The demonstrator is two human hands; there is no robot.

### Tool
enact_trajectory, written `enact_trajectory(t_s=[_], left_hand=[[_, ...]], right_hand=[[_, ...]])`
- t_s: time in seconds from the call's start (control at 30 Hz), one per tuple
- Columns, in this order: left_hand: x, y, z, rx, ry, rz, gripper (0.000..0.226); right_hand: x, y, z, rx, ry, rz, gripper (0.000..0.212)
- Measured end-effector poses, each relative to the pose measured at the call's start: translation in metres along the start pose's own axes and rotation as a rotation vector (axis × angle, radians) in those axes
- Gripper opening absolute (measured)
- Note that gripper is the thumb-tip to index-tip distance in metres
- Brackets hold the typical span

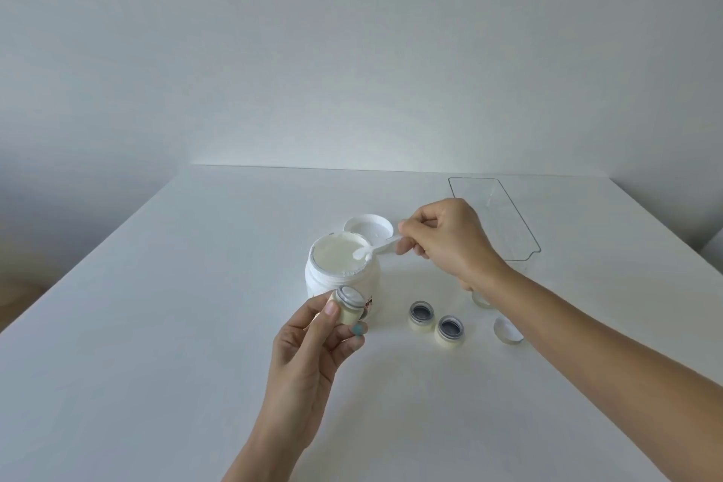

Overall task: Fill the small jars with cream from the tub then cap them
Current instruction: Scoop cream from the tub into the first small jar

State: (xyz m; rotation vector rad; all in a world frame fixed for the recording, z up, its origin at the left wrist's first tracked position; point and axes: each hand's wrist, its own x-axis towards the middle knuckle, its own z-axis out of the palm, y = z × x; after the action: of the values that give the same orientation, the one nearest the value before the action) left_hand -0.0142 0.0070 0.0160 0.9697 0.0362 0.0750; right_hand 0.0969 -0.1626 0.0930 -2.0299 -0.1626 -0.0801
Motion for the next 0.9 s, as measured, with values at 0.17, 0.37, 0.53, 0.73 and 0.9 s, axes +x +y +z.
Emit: enact_trajectory(t_s=[0.17, 0.37, 0.53, 0.73, 0.9], left_hand=[[0.001, -0.001, -0.001, -0.013, 0.006, -0.007, 0.018], [0.001, -0.002, -0.002, -0.022, -0.001, -0.012, 0.025], [0.000, -0.002, -0.003, -0.043, -0.002, -0.010, 0.026], [-0.001, 0.002, -0.002, -0.074, -0.052, 0.012, 0.047], [-0.003, 0.003, 0.001, -0.059, -0.071, 0.026, 0.051]], right_hand=[[0.002, 0.001, -0.013, -0.089, -0.004, -0.038, 0.023], [0.000, 0.003, -0.026, -0.132, 0.015, -0.080, 0.024], [-0.007, 0.002, -0.034, 0.022, 0.055, -0.075, 0.023], [-0.032, -0.002, -0.038, 0.168, -0.075, -0.176, 0.013], [-0.054, -0.009, -0.035, -0.023, -0.045, -0.435, 0.010]])
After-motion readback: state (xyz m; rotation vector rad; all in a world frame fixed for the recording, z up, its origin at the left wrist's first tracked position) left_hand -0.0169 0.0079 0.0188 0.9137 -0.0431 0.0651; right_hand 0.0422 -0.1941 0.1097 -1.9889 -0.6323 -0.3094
